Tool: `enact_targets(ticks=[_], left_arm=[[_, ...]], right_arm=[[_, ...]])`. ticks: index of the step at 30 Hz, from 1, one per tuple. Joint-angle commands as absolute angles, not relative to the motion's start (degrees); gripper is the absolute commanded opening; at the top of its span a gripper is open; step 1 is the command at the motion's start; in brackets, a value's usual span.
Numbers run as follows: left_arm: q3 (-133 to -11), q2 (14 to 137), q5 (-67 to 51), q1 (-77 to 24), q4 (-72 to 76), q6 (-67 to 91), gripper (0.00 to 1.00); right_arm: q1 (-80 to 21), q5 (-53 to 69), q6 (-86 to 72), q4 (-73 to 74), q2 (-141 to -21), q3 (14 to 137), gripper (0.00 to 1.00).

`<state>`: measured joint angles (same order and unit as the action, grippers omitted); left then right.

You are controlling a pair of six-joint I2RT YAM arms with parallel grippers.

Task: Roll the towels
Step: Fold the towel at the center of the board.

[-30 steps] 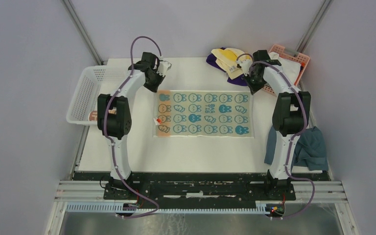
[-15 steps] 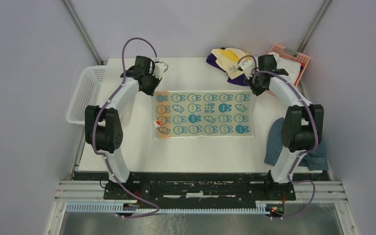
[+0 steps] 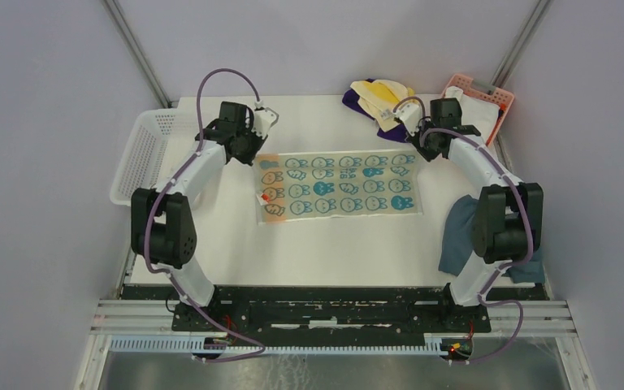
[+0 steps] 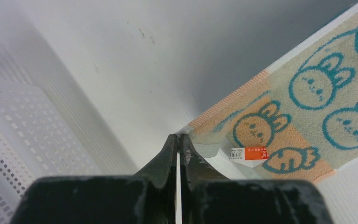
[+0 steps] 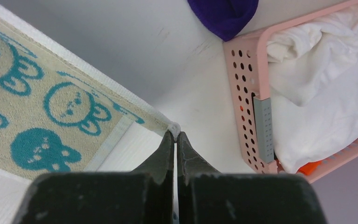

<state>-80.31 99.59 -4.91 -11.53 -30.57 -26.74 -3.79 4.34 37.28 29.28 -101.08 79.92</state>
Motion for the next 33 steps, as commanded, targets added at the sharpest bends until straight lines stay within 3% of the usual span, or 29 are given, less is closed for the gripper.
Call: enact_targets(ticks=[1,19,33], left_arm=[[-76.8,94.9,-3.9,-11.6,-28.0,-29.5,0.03],[-60.1,82.5,2.8,-20.2,-24.8,-21.1,0.03],[-45.7,74.0,9.3,-24.1,-23.6,-7.9,0.03]], right_arm=[[-3.8,3.3,41.8,25.3,-96.5,75.7,0.01],[-4.5,1.4,43.4,22.9,-93.2,65.0,0.01],[-6.3,-3.2,47.5,40.4,-91.9,68.4,0.01]])
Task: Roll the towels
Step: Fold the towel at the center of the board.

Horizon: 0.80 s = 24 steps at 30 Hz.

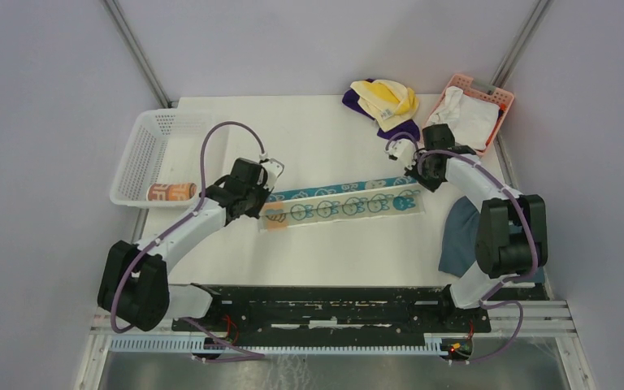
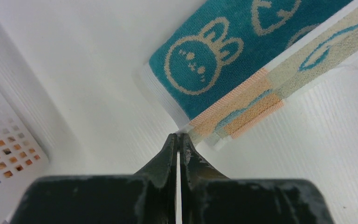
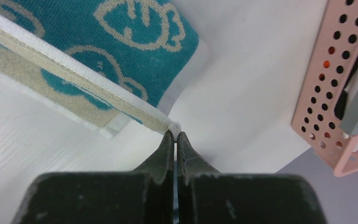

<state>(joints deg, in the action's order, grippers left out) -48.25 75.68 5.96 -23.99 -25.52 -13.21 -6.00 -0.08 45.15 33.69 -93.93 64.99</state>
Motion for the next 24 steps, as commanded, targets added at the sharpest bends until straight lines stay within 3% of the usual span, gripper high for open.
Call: enact_targets(ticks=[1,17,24], left_arm=[[-45.5,74.6,10.2,-24.6,-23.4,-7.9,0.03],[-48.4,83.2,16.6,-26.9,-24.6,-5.7,0.07],[-53.2,81.6,20.1,-26.9,-23.4,-8.8,0.03]], right_arm=[[-6.5,-3.2,47.8,41.1,-92.0,68.4,0.01],[-8.3,-4.6,48.2,41.5,-100.2,68.8,0.01],[-8.6,-7.6,48.1,40.4,-98.5,71.5,0.01]])
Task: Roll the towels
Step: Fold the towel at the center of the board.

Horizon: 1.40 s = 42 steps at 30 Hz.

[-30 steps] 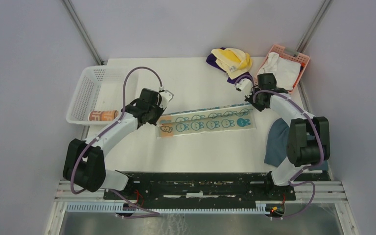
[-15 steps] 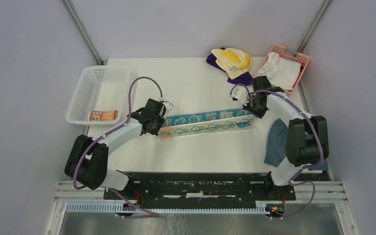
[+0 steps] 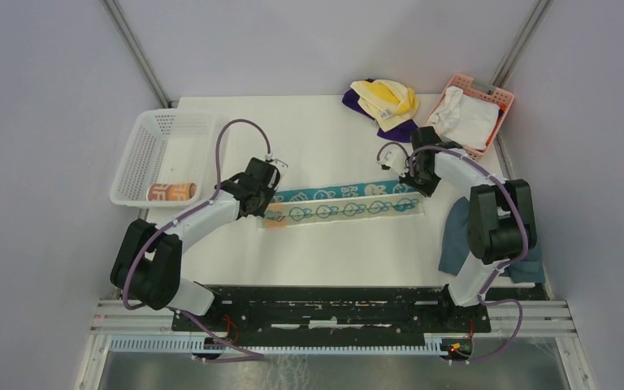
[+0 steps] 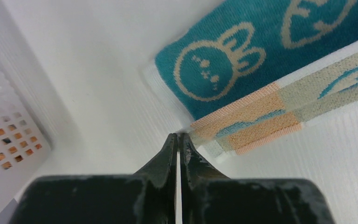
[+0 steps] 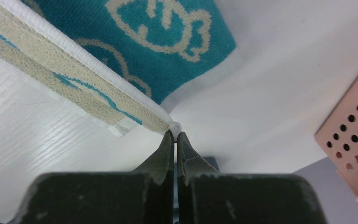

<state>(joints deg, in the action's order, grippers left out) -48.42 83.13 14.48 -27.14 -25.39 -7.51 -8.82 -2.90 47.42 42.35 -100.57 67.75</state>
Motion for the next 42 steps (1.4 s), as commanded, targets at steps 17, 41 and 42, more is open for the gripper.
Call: enact_targets(ticks=[17,41,42], left_arm=[[-65.7,90.4,26.8,-24.6,-17.0,-18.8,0.03],[-55.0,82.6,18.8,-24.8,-21.6,-10.8,0.03],[-54.6,82.3,18.5,-24.8,-21.8,-10.6,0.03]], right_arm=[[-8.6,-12.3,50.2,26.8,-99.1,75.8,0.01],[-8.6,-16.0,47.6,23.1,-96.1,67.3,0.01],[-8.7,-16.3,47.1,23.9,-96.1,67.8,0.01]])
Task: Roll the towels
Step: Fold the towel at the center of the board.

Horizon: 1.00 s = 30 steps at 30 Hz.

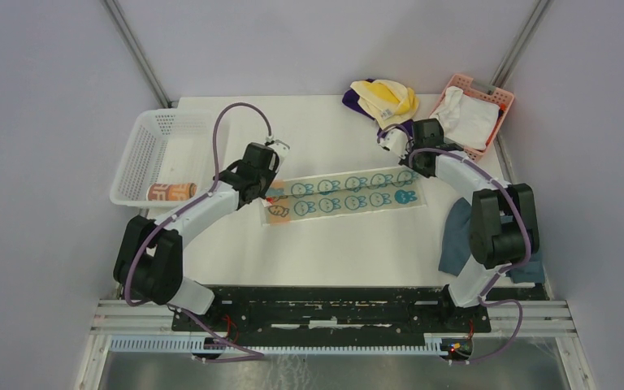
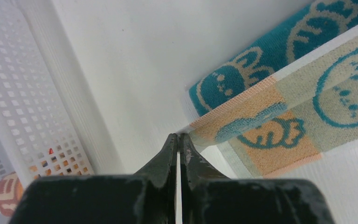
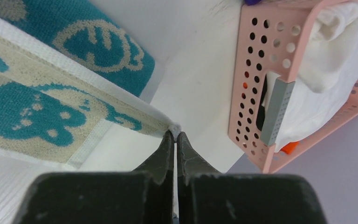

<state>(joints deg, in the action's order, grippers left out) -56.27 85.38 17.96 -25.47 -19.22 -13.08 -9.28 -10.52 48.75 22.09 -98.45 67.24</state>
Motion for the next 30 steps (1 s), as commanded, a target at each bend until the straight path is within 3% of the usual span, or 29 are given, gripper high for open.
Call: enact_targets(ticks=[1,23,27,30], left_arm=[[-54.1,82.2,18.2,-24.8,-21.8,-10.4,0.03],[-52.4,90.6,17.3,-27.6,-24.9,-9.0,0.06],[-52.9,90.4,17.0,-27.7,-25.2,-8.7,0.14],[-53.2,89.5,16.2,-28.0,-25.5,-8.5,0.3]], right_arm=[[-8.7,-16.4,46.2,24.7,-96.2,68.1,0.01],[-9.1,-15.0,44.4,36.6,-104.3,70.0,0.03],[-9.4,-13.7,44.5,38.9,-104.1,71.1,0.09],[-9.6,-13.2,44.0,41.6,-103.8,72.6,0.21]])
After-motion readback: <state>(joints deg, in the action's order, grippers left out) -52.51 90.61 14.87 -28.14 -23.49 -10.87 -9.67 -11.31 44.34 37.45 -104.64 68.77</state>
